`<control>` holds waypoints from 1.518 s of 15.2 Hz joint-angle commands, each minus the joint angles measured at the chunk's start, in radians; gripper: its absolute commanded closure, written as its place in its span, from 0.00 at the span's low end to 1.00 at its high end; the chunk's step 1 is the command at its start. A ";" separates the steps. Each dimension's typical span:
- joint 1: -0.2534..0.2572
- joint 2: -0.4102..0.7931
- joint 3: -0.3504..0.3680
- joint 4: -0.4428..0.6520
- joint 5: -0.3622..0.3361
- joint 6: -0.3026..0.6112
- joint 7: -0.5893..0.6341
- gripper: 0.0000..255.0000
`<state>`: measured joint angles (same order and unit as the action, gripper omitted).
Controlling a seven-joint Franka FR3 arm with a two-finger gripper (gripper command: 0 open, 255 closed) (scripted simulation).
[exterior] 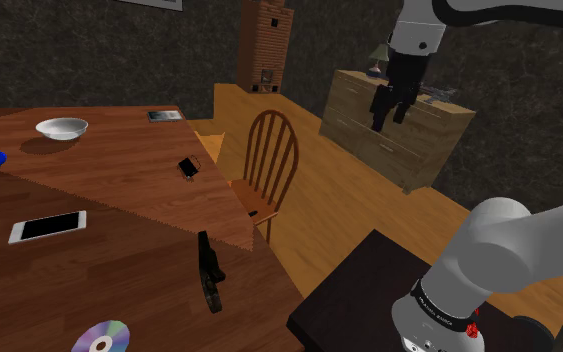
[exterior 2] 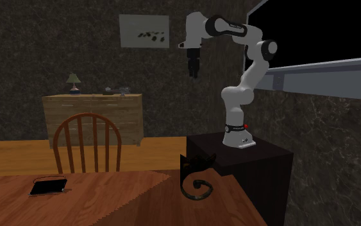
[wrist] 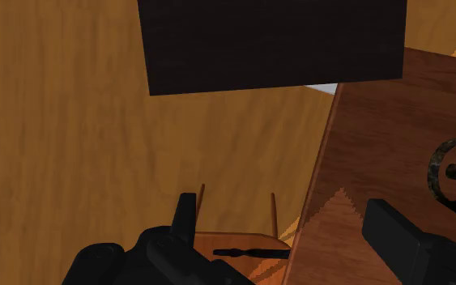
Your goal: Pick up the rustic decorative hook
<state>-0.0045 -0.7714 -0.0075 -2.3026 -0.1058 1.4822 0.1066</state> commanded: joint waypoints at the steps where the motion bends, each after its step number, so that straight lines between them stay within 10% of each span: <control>1: 0.000 0.000 0.000 0.000 0.000 0.000 0.000 0.00; 23: 0.097 0.407 0.349 -0.127 0.206 0.564 0.465 0.00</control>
<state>0.0931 -0.3945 0.3294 -2.4417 0.1008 2.0241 0.5532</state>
